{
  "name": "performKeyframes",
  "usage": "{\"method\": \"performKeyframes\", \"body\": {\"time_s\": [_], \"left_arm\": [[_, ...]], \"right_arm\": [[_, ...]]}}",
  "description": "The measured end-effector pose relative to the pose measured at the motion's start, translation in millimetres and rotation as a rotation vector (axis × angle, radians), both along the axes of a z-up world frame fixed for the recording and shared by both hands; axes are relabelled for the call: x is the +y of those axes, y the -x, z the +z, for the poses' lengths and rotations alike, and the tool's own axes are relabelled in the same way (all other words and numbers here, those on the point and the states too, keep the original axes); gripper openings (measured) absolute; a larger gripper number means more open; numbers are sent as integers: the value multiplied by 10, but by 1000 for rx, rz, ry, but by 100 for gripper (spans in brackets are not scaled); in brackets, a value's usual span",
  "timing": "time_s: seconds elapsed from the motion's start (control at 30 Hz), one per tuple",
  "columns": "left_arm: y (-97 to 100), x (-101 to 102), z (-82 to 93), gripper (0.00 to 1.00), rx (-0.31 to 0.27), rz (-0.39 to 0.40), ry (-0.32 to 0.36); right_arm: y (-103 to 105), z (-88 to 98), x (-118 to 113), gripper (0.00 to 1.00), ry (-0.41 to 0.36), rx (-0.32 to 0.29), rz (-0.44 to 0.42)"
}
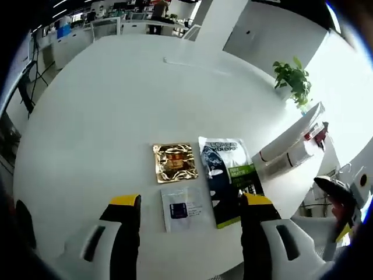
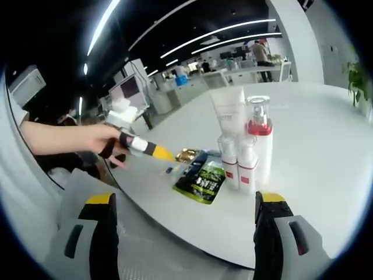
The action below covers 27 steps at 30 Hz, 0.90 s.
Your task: Arrange the skincare products in the storage area until every visible bottle or jar stands upright without overlapping.
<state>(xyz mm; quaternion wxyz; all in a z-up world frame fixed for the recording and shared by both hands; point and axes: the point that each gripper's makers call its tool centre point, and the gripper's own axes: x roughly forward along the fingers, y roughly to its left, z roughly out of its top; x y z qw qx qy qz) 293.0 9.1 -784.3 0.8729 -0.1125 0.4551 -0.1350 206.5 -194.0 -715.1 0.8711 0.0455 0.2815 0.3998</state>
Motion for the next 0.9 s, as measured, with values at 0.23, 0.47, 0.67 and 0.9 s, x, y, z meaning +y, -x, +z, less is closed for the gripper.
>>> {"method": "performKeyframes", "body": {"time_s": [0.23,0.47,0.67,0.9], "left_arm": [[127,211,232,88,-173,11,51],[381,300,519,96,-318,-11,46],[542,221,763,99,-454,-72,77],[552,135,861,99,-538,-103,71]], "right_arm": [[-1,4,-1,100,15,-8,-4],[10,-18,5,100,51,-3,1],[14,-43,-6,100,82,-8,8],[12,-52,-23,100,98,-7,-9]]}}
